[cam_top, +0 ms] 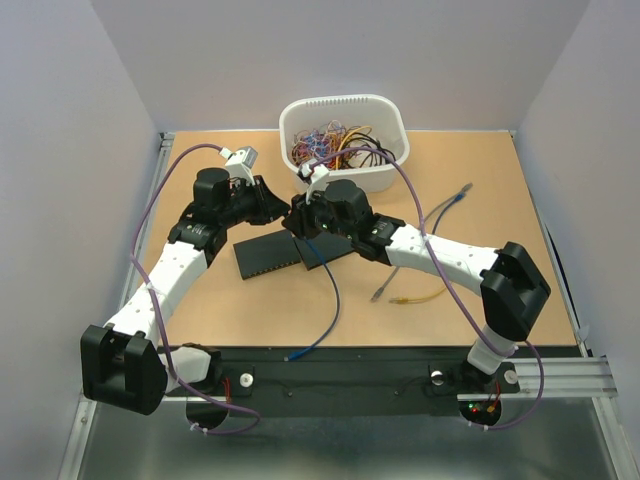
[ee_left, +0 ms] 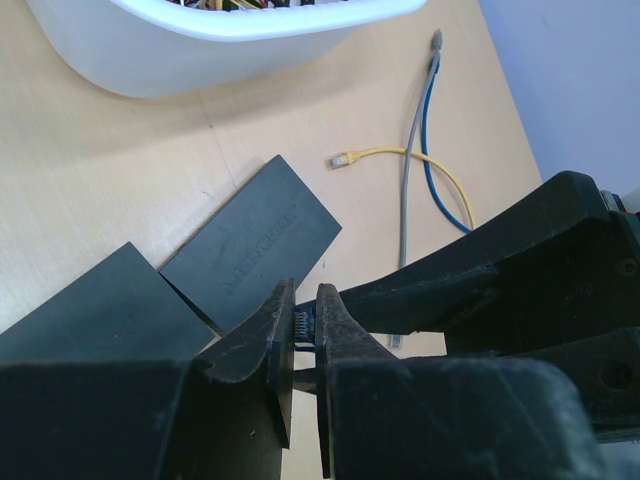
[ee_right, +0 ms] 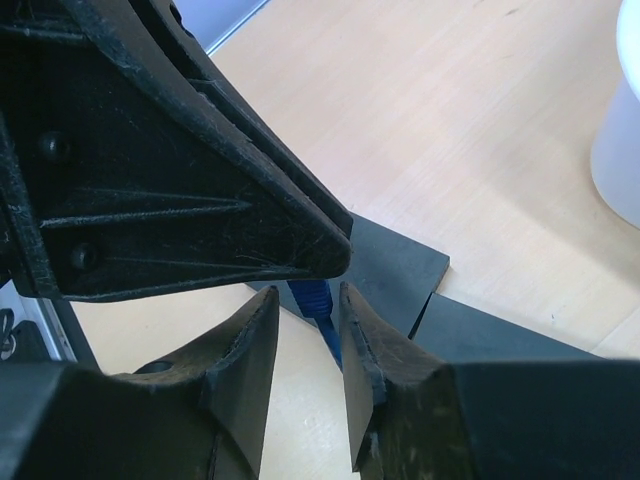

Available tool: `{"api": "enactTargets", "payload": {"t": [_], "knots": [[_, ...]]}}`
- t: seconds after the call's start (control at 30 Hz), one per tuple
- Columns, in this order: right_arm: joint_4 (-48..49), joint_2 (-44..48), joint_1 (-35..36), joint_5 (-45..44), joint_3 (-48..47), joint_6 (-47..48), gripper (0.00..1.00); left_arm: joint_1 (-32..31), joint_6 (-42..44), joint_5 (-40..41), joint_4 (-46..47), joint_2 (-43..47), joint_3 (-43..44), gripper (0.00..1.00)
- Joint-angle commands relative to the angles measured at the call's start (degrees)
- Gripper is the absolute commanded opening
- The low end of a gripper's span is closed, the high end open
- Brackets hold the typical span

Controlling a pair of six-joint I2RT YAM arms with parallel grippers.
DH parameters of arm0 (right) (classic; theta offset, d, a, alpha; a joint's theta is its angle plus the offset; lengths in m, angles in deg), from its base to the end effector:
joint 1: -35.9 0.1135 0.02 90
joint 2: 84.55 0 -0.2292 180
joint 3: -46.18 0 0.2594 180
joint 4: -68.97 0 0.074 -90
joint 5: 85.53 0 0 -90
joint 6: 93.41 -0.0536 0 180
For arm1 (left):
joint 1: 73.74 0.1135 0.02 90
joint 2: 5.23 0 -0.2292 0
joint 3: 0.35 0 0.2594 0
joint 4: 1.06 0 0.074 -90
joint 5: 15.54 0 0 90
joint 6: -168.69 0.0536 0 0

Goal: Insert the plug into the switch port

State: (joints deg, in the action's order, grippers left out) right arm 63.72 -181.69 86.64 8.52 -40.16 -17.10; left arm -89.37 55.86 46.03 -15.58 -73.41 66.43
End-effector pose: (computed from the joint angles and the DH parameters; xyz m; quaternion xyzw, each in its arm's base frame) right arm 0.2665 0.3321 0.2571 -0.2738 0.7503 0.3443 0.4935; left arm 0.2923 -0.1083 0.2867 0.0990 0.7815 -0.3774 0.4868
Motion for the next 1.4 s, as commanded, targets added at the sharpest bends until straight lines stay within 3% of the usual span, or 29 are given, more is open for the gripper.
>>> {"api": "enactTargets", "payload": {"t": [0.0, 0.27, 0.5, 0.7, 1.03, 1.37], "knots": [[2.2, 1.5, 0.8, -0.1, -2.1, 0.3, 0.36, 0.3, 0.2, -1.0, 1.2, 0.7, 2.1, 0.0], [2.3, 2.0, 0.9, -0.2, -2.0, 0.5, 0.3, 0.3, 0.3, -0.8, 1.2, 0.7, 2.1, 0.0], [2.9, 2.7, 1.1, -0.8, -1.7, 0.5, 0.32, 0.3, 0.5, -0.5, 1.2, 0.2, 2.1, 0.0], [3.0, 3.5, 1.2, -1.9, -1.7, 1.1, 0.4, 0.3, 0.8, 0.3, 0.0, 0.2, 2.2, 0.0], [3.1, 3.2, 1.2, -2.1, -1.0, 0.9, 0.32, 0.3, 0.9, 0.1, -0.2, 0.1, 2.2, 0.0], [3.2, 1.8, 1.3, -1.9, -1.2, 0.3, 0.33, 0.3, 0.9, -0.3, 0.0, 0.0, 2.1, 0.0]]}}
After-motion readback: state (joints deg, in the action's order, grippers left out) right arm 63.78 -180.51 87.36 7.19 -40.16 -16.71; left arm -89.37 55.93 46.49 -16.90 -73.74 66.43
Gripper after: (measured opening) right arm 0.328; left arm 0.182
